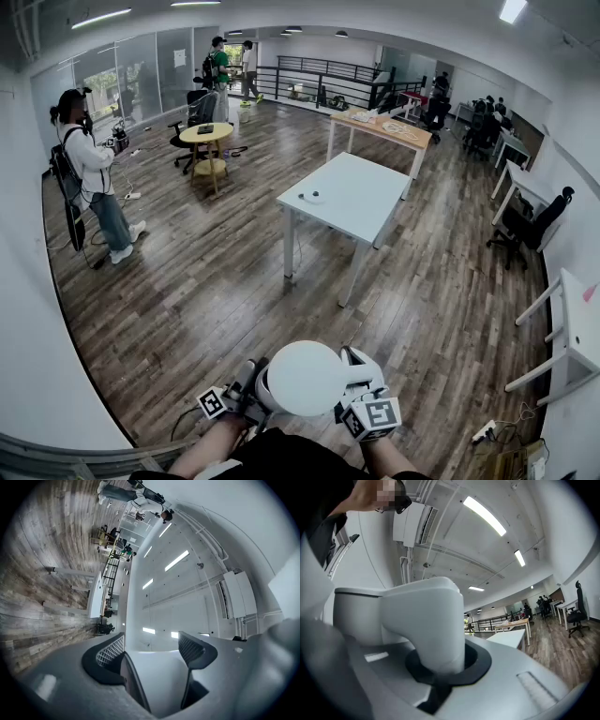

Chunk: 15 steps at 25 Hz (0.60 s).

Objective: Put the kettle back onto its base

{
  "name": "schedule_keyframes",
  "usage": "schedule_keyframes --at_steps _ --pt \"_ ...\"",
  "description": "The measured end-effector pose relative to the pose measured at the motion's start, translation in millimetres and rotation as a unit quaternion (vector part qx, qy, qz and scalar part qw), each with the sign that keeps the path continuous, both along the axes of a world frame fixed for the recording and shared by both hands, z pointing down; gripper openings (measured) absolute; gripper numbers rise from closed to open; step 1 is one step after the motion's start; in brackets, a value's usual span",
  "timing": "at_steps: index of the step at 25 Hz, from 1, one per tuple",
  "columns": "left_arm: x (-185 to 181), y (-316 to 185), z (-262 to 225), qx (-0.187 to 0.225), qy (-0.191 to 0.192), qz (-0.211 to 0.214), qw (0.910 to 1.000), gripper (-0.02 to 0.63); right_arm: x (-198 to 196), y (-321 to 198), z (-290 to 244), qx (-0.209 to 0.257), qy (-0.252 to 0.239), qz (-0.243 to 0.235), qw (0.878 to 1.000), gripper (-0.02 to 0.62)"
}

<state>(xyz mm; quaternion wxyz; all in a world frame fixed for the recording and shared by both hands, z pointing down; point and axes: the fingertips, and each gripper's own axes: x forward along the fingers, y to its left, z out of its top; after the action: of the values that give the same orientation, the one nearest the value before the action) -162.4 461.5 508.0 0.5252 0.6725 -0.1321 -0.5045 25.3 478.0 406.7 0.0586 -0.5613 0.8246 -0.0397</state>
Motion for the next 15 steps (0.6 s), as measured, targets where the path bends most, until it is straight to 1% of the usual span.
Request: schedule_keyframes --at_steps 5,9,15 --pt "4.6 3.3 -1.2 0.006 -0.003 0.008 1.0 0.359 4.9 6.7 -2.5 0.006 0.001 0.003 1.0 0.003" --pt "9.9 1.5 -8.3 0.007 -0.003 0.01 0.9999 0.359 12.0 6.0 -7.9 0.01 -0.008 0.006 1.0 0.003" --pt "14.4 2.1 -7.8 0.004 0.0 0.014 0.9999 0.359 15.2 7.5 -7.3 0.004 0.001 0.008 1.0 0.005"
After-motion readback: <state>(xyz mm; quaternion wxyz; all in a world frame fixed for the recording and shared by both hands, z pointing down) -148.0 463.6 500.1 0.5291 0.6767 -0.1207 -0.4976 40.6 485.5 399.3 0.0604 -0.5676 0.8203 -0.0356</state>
